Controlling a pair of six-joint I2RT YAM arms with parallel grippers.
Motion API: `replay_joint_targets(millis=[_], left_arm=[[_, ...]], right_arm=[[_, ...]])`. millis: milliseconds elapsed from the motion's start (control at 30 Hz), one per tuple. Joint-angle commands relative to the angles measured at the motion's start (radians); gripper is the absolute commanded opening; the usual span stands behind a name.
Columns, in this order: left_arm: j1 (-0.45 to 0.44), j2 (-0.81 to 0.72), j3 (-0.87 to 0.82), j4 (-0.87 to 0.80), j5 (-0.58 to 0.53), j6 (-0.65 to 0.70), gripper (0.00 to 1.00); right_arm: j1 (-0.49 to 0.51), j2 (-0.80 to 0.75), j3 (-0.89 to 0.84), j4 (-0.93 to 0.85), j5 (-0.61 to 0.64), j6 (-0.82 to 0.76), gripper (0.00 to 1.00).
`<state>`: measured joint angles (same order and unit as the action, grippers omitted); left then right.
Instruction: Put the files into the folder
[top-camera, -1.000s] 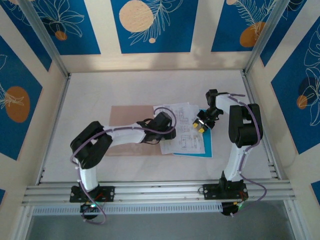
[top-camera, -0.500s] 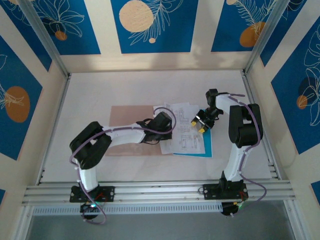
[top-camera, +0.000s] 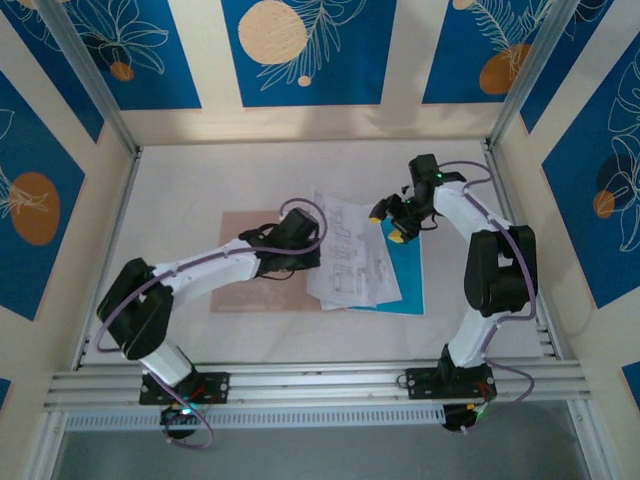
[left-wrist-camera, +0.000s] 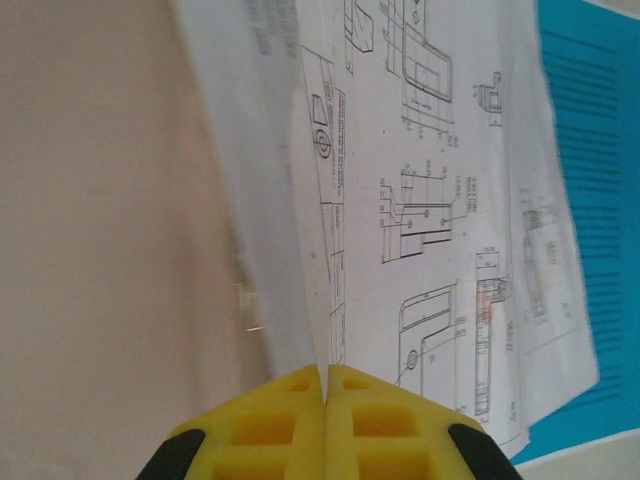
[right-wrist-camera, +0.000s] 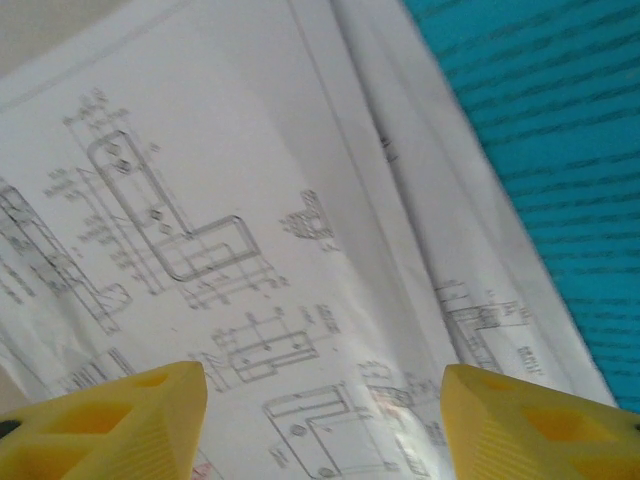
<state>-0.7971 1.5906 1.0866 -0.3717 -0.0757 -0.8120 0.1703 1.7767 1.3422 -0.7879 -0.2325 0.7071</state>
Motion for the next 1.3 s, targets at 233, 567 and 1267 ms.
replay_joint_targets(millis=[233, 567, 1267], left_arm=[[0.155, -0.13, -0.148, -0.19, -0.06, 0.155, 0.0], [0.192, -0.05, -0.129, -0.223, -0.136, 0.244, 0.0], [0.196, 0.003, -0.103, -0.193, -0.118, 0.258, 0.0]], right_arm=[[0.205, 0.069, 0.07, 0.018, -0.015, 0.026, 0.6], [0.271, 0.223, 0.153, 0.104, -0.085, 0.03, 0.55], [0.319, 0.351, 0.23, 0.154, -0.15, 0.014, 0.55]])
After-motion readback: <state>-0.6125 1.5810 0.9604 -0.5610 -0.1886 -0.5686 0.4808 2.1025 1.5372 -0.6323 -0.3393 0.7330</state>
